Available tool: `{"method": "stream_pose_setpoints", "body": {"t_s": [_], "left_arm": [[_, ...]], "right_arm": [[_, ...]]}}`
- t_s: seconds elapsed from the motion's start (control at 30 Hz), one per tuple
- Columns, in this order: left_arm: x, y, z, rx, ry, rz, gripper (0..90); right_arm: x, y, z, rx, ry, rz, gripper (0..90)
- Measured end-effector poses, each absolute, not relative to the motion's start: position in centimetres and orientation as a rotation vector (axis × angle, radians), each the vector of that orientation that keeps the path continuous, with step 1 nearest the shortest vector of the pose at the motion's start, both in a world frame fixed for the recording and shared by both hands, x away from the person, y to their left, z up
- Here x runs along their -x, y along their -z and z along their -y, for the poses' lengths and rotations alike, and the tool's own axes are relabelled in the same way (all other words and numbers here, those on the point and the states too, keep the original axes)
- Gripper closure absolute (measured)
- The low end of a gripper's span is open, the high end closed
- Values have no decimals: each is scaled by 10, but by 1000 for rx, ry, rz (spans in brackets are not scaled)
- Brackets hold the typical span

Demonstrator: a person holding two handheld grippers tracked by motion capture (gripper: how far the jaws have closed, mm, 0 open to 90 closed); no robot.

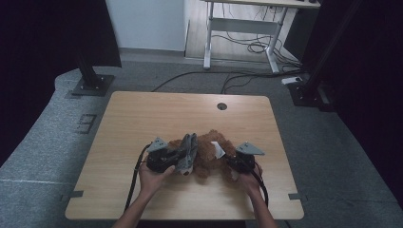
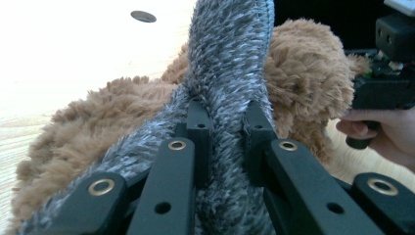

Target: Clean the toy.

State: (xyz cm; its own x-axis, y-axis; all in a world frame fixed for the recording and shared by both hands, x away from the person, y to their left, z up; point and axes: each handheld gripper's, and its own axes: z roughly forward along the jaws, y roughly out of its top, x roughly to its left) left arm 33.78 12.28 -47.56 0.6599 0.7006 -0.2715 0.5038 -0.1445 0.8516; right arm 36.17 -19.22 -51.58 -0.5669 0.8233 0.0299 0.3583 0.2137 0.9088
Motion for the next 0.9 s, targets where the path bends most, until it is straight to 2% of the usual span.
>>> {"method": "stream_pose_setpoints", "body": {"t_s": [0.2, 0.4, 0.5, 0.73, 0.9], "left_arm": [[-328, 463, -133, -1829, -151, -956, 775], [-338, 424, -125, -1840, -231, -938, 769], [-354, 413, -105, -1870, -224, -930, 769], [-376, 436, -65, -1980, -163, -968, 768], [-369, 448, -89, -1943, -144, -985, 772]], "right_arm": [[-341, 521, 198, -1025, -1383, -2051, 668], [-325, 528, 201, -994, -1416, -2062, 665], [-322, 529, 199, -973, -1408, -2060, 665], [-318, 532, 200, -949, -1387, -2064, 665], [-315, 534, 204, -956, -1393, -2077, 662]]}}
